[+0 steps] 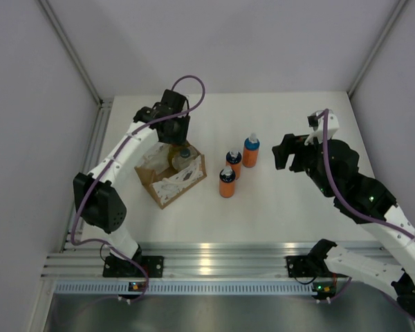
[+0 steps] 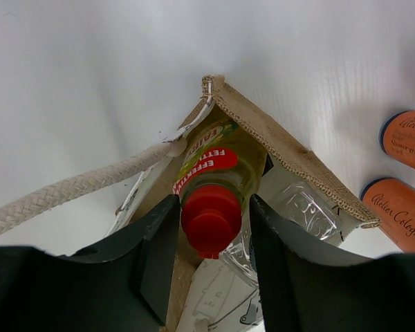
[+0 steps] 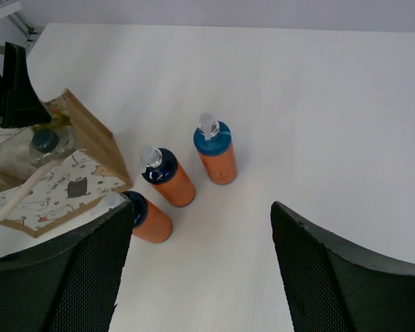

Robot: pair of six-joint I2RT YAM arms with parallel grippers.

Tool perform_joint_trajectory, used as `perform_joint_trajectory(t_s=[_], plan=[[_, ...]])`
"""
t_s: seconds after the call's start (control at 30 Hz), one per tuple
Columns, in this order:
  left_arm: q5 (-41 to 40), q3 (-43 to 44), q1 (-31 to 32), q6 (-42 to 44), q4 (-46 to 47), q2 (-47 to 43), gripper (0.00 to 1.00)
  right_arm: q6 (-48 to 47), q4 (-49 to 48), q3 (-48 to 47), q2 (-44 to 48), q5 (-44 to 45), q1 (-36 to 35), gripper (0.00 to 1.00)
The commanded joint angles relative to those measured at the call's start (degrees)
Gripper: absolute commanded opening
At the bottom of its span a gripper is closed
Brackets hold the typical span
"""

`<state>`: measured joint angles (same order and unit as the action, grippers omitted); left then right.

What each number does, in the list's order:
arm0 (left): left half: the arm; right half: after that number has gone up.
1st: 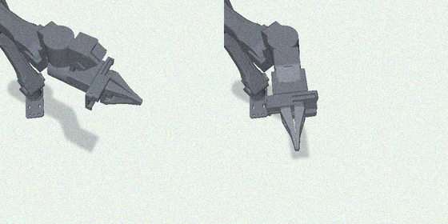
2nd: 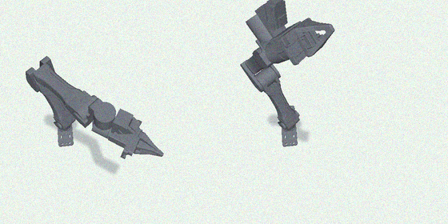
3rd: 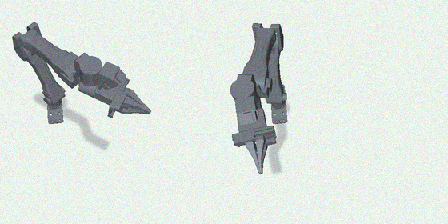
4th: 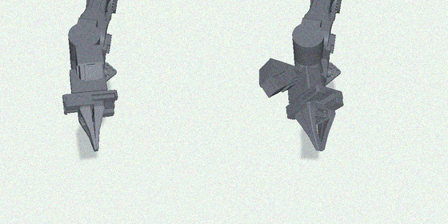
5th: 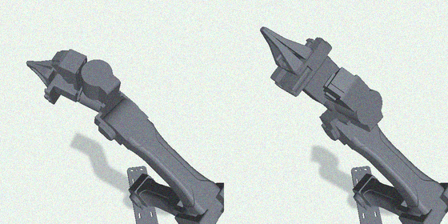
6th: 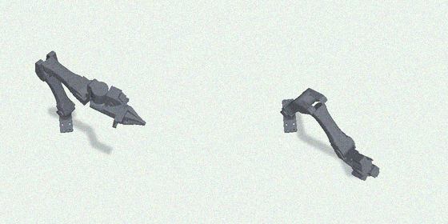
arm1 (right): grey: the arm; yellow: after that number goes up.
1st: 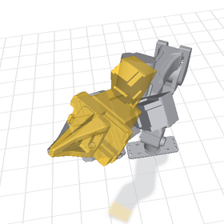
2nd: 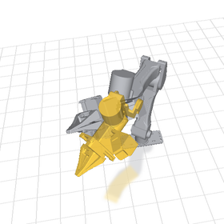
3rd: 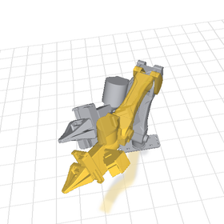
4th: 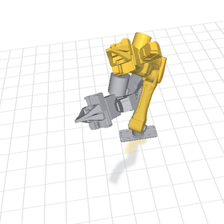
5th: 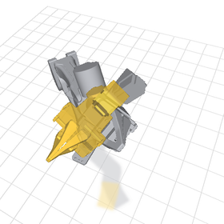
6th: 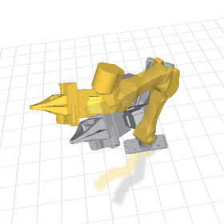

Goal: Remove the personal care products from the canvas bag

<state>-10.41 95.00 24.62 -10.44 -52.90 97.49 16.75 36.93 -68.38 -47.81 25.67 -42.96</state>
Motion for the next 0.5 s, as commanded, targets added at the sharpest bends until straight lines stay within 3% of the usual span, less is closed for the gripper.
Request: perform_joint_trajectory(t_s=[0.0,0.03,0.33,0.47], plan=[[-1.27,1.59,-0.19,1.12,-0.53,-0.2,0.49,0.03,0.6,-2.2,0.09,0.52,0.6,0.77],[-1.54,1.68,-0.19,1.12,-0.71,-0.28,0.44,0.21,0.6,-2.2,0.0,0.52,0.6,0.77],[-1.63,2.91,-0.19,1.3,-1.41,-0.81,0.41,0.03,0.34,-2.81,-1.84,0.43,0.6,0.77],[-1.28,2.82,-0.19,1.38,-1.41,-0.64,0.33,0.03,0.43,-2.99,-2.28,0.34,0.6,0.77]])
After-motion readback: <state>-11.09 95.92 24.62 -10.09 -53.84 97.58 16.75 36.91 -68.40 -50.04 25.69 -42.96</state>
